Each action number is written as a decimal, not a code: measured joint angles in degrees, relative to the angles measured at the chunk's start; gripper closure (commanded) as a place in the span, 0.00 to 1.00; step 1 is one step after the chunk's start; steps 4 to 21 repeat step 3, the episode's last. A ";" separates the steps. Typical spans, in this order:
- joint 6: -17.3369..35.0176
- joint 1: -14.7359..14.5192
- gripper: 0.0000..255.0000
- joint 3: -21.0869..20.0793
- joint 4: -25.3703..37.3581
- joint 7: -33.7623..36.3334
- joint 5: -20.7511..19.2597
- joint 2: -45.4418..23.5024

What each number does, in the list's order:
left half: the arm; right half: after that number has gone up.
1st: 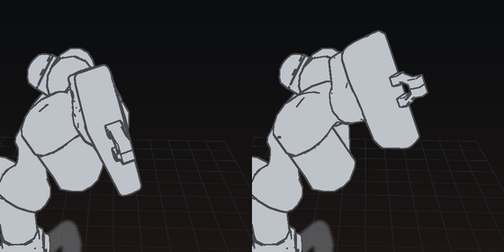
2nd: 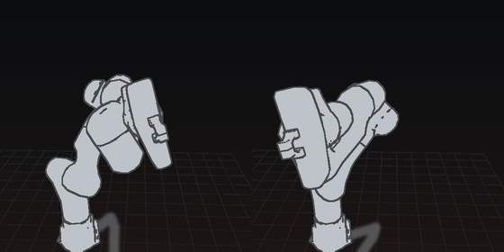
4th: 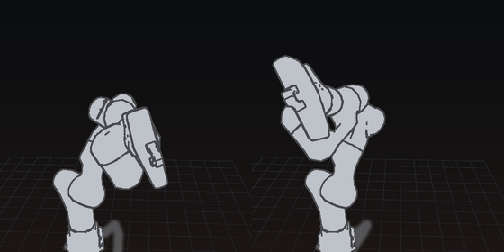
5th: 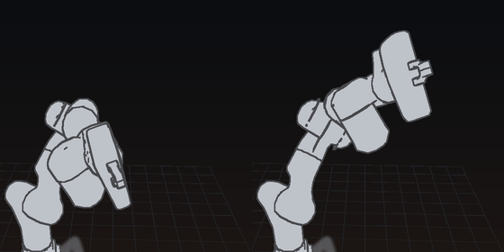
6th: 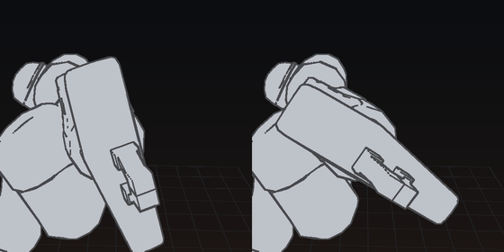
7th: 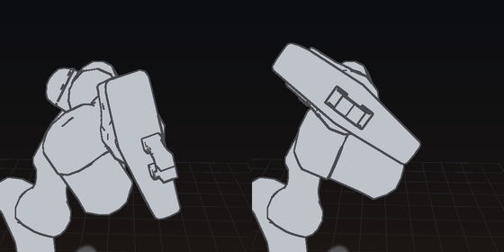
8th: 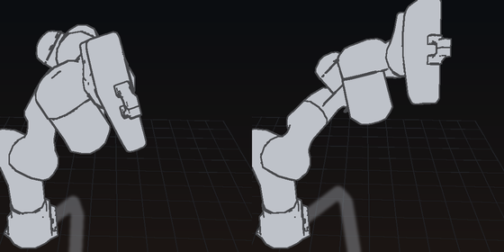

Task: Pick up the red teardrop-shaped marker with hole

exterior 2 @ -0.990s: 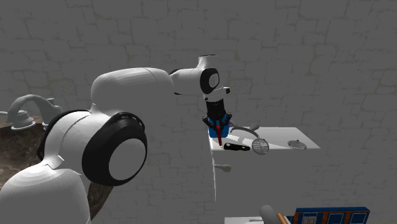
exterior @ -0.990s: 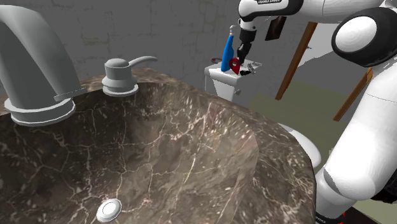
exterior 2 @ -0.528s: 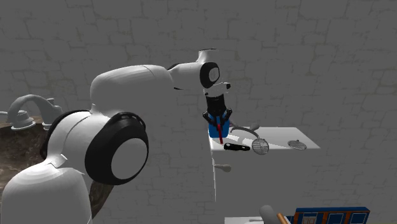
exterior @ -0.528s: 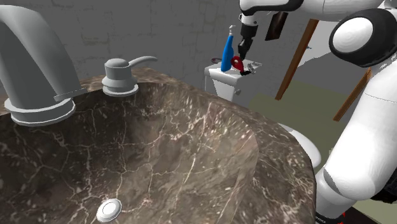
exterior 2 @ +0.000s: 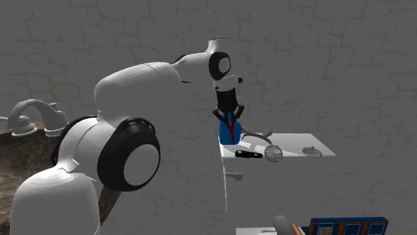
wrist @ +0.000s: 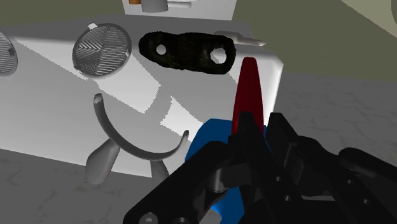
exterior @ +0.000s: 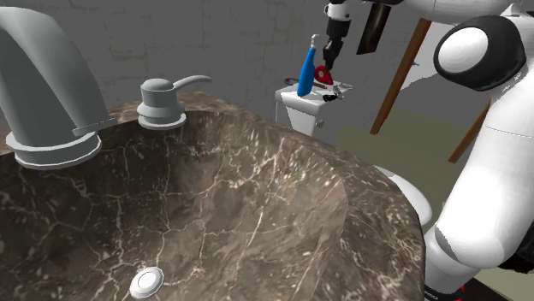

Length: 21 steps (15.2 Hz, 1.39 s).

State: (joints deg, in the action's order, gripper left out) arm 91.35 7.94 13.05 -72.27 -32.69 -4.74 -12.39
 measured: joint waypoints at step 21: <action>-2.48 0.36 1.00 0.13 3.71 -0.58 0.35 -1.23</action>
